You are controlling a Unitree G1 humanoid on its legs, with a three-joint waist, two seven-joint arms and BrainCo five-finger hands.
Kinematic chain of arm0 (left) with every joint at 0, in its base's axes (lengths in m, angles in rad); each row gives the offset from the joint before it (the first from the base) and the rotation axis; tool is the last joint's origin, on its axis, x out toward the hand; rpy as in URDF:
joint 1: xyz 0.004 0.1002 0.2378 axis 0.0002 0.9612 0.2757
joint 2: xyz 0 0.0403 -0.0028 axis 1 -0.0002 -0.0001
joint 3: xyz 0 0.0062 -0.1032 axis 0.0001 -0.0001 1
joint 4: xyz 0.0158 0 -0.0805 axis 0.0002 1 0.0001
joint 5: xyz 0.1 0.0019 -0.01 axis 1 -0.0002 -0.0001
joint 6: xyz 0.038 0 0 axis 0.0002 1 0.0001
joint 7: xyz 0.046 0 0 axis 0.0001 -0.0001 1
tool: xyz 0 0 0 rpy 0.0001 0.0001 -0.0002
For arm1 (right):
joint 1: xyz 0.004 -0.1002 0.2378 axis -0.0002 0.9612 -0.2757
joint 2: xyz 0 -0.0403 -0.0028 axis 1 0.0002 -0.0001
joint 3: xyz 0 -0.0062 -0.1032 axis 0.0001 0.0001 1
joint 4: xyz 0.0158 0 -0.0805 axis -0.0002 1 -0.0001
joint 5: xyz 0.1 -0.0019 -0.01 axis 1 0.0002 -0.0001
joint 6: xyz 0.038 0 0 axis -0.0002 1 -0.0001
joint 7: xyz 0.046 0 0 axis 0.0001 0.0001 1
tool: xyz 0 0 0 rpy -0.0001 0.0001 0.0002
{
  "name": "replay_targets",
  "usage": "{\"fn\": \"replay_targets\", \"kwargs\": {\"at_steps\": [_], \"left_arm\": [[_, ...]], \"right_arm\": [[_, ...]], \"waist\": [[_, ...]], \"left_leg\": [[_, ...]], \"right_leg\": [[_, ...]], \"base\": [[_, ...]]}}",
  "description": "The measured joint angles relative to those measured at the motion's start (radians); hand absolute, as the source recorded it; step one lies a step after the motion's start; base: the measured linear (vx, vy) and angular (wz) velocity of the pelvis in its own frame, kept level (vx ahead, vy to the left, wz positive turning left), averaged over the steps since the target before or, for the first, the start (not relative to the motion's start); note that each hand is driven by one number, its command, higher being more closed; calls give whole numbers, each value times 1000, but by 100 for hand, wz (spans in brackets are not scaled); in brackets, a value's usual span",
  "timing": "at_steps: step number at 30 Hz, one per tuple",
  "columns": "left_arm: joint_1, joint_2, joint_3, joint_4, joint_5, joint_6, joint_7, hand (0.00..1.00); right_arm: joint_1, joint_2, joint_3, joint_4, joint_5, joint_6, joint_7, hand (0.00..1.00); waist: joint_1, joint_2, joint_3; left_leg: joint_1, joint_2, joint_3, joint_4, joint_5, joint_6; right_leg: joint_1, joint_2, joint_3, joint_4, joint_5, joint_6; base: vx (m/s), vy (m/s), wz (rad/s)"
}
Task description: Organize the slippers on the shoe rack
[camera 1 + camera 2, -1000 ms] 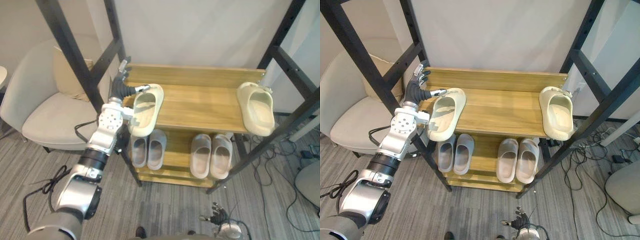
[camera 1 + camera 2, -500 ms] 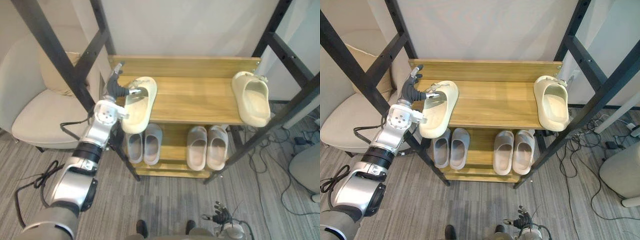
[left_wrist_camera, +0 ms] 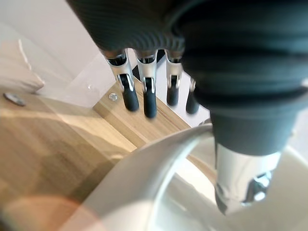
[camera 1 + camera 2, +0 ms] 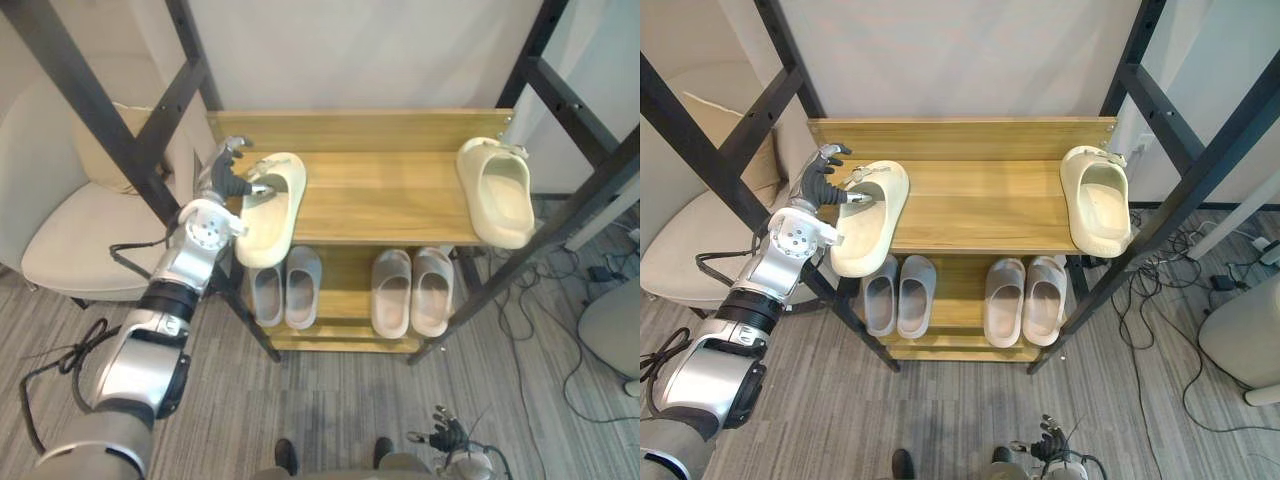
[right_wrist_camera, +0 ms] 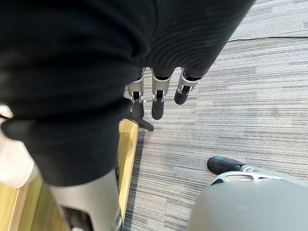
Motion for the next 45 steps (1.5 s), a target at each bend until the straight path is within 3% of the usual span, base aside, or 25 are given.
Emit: {"fn": "replay_targets", "kwargs": {"at_steps": [18,27,29,42,43,45], "left_arm": [[-43,27,-53,0,21,9,4,100],[-194,-56,-118,30,-2,14,21,100],[-231,-65,-118,61,-15,13,22,100],[-282,-121,-104,159,-18,19,45,100],[-282,-123,-105,174,-17,22,45,0],[-282,-127,-104,183,-17,25,47,0]], "right_arm": [[4,2,-9,0,7,0,0,0],[8,-15,-22,-9,28,-1,-1,0],[11,-12,-33,-10,39,-1,-3,0],[47,-4,-60,-79,50,-18,-9,0],[49,-4,-64,-79,55,-22,-9,0],[51,-5,-68,-79,57,-26,-10,0]], "waist": [[-3,8,5],[-36,48,29],[-60,56,34],[-99,82,49],[-102,84,51],[-103,88,56]], "left_leg": [[-1,3,28,0,-2,-3],[-3,5,55,0,-4,-5],[-1,5,65,0,-4,-6],[0,12,146,0,-15,-5],[0,12,148,0,-15,-5],[0,15,150,0,-15,-6]], "right_leg": [[-16,1,25,1,5,-4],[-37,2,52,13,6,-4],[-37,3,62,13,7,-5],[-105,12,170,33,21,-11],[-106,12,171,33,22,-11],[-108,15,171,33,24,-13]], "base": [[-2,1,-3],[-10,0,-9],[17,-9,-16],[-18,-8,-25],[-49,-11,-4],[-57,-14,-3]]}}
